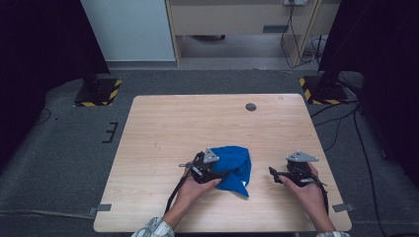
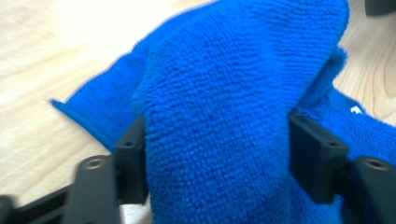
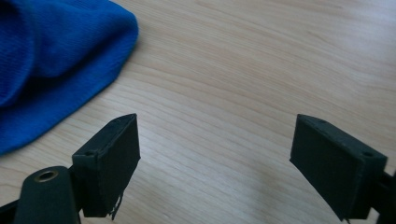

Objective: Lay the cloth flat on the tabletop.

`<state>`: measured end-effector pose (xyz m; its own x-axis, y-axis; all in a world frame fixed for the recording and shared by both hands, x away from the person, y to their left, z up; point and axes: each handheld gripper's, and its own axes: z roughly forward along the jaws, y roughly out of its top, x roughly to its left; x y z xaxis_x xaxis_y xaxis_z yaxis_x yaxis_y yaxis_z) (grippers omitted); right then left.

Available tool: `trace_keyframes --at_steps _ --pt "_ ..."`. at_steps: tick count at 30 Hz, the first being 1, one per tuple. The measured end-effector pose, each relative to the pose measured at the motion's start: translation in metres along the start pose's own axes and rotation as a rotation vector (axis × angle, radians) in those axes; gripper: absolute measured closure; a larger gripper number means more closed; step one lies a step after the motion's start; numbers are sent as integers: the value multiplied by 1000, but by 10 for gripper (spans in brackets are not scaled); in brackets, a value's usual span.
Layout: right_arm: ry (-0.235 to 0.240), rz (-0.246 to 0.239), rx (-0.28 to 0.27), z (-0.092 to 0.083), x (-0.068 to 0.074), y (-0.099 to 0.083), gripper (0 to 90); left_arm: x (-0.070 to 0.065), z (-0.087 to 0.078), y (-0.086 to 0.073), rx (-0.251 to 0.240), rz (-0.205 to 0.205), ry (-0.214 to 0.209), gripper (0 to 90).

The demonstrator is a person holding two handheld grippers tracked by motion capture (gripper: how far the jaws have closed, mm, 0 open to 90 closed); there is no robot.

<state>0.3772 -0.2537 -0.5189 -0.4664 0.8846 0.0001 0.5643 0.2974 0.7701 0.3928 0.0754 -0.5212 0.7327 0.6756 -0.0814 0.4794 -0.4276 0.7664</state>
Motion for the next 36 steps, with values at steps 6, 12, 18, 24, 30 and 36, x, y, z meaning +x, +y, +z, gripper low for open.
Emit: trace_keyframes --at_steps 6,12,18,24,30,36 --pt "51 -34 -19 -2 12 4 249 1 -7 2 -43 -29 -19 206" --pt "80 -62 -35 -6 18 7 282 1 -13 2 -67 -19 -14 162" --pt "100 -87 -39 -8 23 8 325 4 -20 0 -84 -22 -6 100" --pt "137 -108 -50 -10 35 12 382 13 -44 -3 -145 -16 9 53" --pt "164 -127 -55 -12 44 12 452 22 -65 -11 -142 -38 4 161" --pt "197 -152 -62 -13 50 12 569 23 -75 -24 -120 -35 26 177"
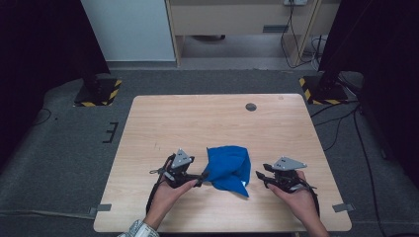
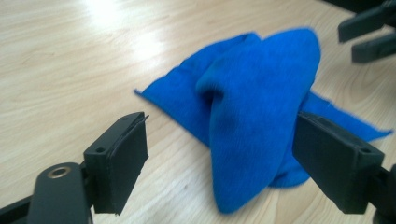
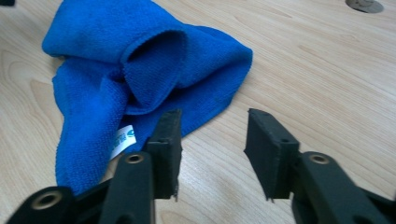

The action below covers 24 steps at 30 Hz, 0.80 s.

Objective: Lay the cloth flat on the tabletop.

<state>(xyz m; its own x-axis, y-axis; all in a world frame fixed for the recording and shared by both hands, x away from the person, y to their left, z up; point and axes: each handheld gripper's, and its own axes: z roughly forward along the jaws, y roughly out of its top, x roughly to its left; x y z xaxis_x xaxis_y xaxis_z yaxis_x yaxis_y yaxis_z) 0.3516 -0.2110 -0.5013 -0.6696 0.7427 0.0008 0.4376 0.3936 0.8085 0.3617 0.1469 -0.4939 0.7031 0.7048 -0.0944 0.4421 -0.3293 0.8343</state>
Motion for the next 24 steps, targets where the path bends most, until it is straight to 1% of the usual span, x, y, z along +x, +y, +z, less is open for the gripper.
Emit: trace_keyframes --at_steps 2,4,6,8,9,10,12,14,15,16,18,19,22,24 --pt "12 -6 -1 1 1 0 613 0 3 -3 15 -3 2 179" --pt "20 -17 2 3 2 0 649 -1 6 -3 22 -6 -10 198" --pt "33 -28 5 5 4 1 682 -5 10 -4 33 14 -26 232" --pt "40 -33 10 8 5 1 690 -11 13 -4 48 50 -34 266" --pt "40 -33 10 8 5 1 690 -11 13 -4 48 50 -34 304" --pt "48 -39 17 12 6 1 691 -13 15 -3 53 61 -44 346" --pt "56 -35 13 15 8 2 679 -15 19 -3 65 74 -36 391" --pt "67 -27 7 18 10 3 649 -13 23 -3 71 72 -33 456" --pt "67 -27 7 18 10 3 649 -13 23 -3 71 72 -33 487" --pt "86 -7 -4 21 12 5 609 -13 25 -2 72 71 -35 512" --pt "99 -3 -11 26 14 7 576 -13 26 -1 75 78 -38 558" --pt "103 -1 -10 29 15 8 562 -13 26 -1 75 78 -38 577" --pt "105 -5 1 38 16 9 530 -15 32 -1 94 104 -25 645" --pt "106 -2 6 41 16 9 506 -14 36 0 98 100 -27 709"
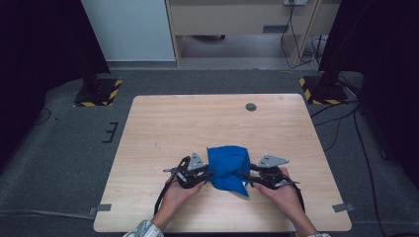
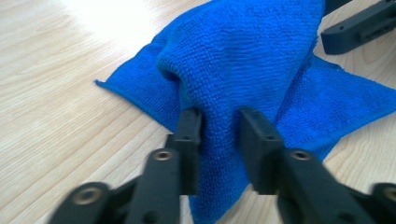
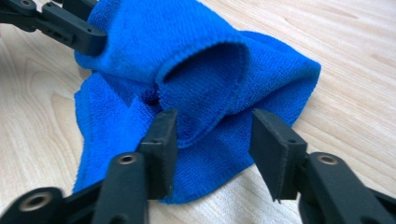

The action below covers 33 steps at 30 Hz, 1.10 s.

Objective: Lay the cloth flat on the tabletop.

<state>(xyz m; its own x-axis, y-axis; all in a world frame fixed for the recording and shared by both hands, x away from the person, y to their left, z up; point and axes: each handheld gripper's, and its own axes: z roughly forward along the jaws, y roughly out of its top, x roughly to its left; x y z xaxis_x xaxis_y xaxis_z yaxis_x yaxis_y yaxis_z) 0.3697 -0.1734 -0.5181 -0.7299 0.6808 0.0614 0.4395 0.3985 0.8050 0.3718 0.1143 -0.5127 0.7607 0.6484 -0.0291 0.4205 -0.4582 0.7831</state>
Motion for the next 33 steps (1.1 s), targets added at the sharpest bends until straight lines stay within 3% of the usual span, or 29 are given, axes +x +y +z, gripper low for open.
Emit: trace_keyframes --at_steps 3,4,12,20,26,29,33 --pt "11 24 1 5 -3 0 547 0 2 2 0 2 2 787" --pt "20 29 -2 6 -4 0 600 0 2 2 -1 5 -1 800" --pt "76 35 -19 9 -5 0 885 -3 -7 6 -30 4 -31 817" --pt "69 41 -96 -17 -5 10 895 2 -33 11 -89 -32 -56 836" --pt "71 33 -105 -42 -3 18 893 15 -46 12 -101 -80 -78 842" --pt "51 17 -81 -38 -6 24 890 22 -37 12 -57 -84 -80 822" --pt "40 22 -31 -12 -18 29 887 36 -15 10 -5 -102 -42 822"
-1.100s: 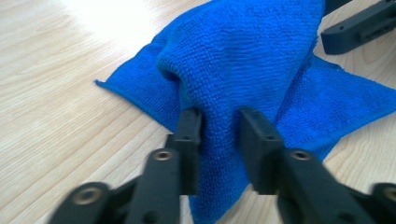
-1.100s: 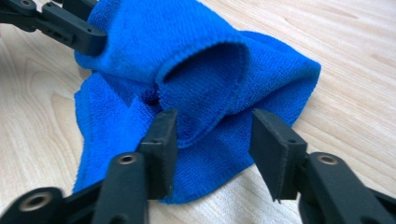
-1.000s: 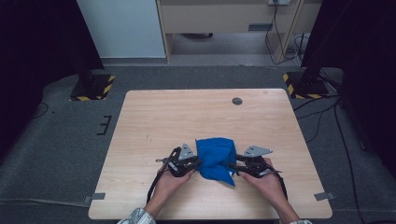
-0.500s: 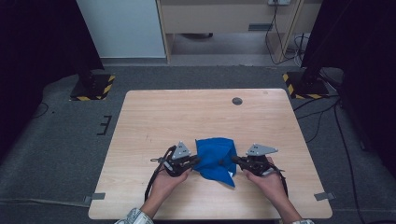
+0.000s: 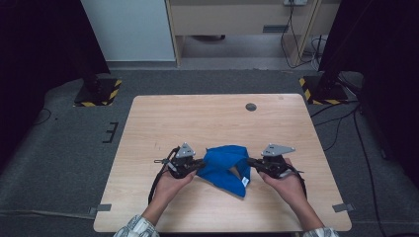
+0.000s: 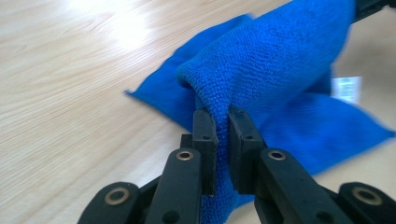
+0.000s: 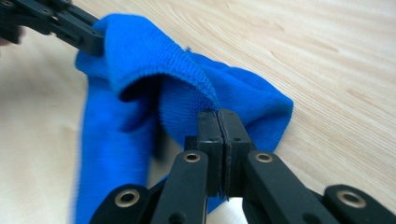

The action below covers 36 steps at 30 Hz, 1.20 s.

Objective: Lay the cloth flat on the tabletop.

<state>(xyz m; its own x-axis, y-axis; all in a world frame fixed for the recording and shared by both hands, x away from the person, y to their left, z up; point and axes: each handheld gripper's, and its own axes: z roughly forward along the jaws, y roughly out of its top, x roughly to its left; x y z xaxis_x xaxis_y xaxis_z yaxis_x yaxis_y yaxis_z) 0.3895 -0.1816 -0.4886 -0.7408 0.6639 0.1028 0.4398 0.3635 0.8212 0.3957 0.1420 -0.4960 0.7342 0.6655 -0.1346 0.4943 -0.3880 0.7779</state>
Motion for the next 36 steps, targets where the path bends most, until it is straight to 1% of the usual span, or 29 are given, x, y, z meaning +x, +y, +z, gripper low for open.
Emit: trace_keyframes --at_steps 1,3,4,5,6,8,9,10,11,12,13,14,15,16,17,19,20,21,23,24,26,27,28,30,31,32,33,34,36 --pt "-7 -3 17 7 -3 1 885 3 4 -1 10 -9 5 822" --pt "-15 4 46 23 -9 2 881 9 13 -2 35 -8 25 809" --pt "-23 7 58 29 -10 2 879 9 13 -2 35 -8 25 800" --pt "-27 11 72 35 -11 2 876 14 19 -5 51 -12 43 798" --pt "-32 10 81 39 -11 2 875 15 22 -6 62 -12 51 794" --pt "-42 10 96 46 -12 1 868 18 27 -8 77 -13 73 760" --pt "-48 16 104 50 -12 0 855 18 27 -9 79 -13 77 732" --pt "-48 16 104 50 -12 0 855 18 27 -9 79 -13 77 718" --pt "-56 19 108 52 -12 -1 807 19 27 -10 73 -11 83 674" --pt "-56 19 108 52 -12 -1 807 18 26 -10 67 -10 91 674" --pt "-60 36 87 47 -11 -2 735 17 21 -9 40 -17 104 596" --pt "-60 36 87 47 -11 -2 735 17 21 -9 40 -17 104 574" --pt "-72 53 68 39 -10 -1 652 17 18 -9 22 -18 103 563" --pt "-72 53 68 39 -10 -1 652 16 14 -9 4 -13 108 563" --pt "-69 52 56 34 -9 -1 620 15 10 -9 -15 -14 112 540" --pt "-81 48 29 25 -7 0 550 14 2 -7 -52 -21 120 502" --pt "-82 56 16 20 -7 1 524 14 -2 -7 -68 -26 128 479" --pt "-89 62 -1 13 -6 0 485 13 -9 -7 -100 -36 129 475" --pt "-89 68 -7 10 -4 -1 484 12 -12 -8 -110 -32 132 472" --pt "-84 69 -7 7 -3 -3 485 9 -14 -8 -114 -23 131 469" --pt "-70 65 -5 2 1 -9 504 1 -15 -8 -126 -12 112 453" --pt "-70 65 -5 2 1 -9 504 1 -15 -8 -126 -12 112 440" --pt "-61 59 -1 -2 6 -14 529 -2 -14 -7 -128 -5 109 440" --pt "-57 45 5 -7 10 -19 557 -9 -11 -6 -131 7 102 412" --pt "-50 44 13 -12 12 -24 597 -12 -9 -6 -130 14 99 392" --pt "-50 44 13 -12 12 -24 597 -16 -7 -6 -127 21 99 392" --pt "-43 39 25 -16 14 -31 632 -19 -5 -6 -126 28 98 374" --pt "-43 39 25 -16 14 -31 632 -21 -3 -6 -127 32 94 374" --pt "-30 31 47 -18 16 -37 663 -24 -1 -5 -130 41 97 365"
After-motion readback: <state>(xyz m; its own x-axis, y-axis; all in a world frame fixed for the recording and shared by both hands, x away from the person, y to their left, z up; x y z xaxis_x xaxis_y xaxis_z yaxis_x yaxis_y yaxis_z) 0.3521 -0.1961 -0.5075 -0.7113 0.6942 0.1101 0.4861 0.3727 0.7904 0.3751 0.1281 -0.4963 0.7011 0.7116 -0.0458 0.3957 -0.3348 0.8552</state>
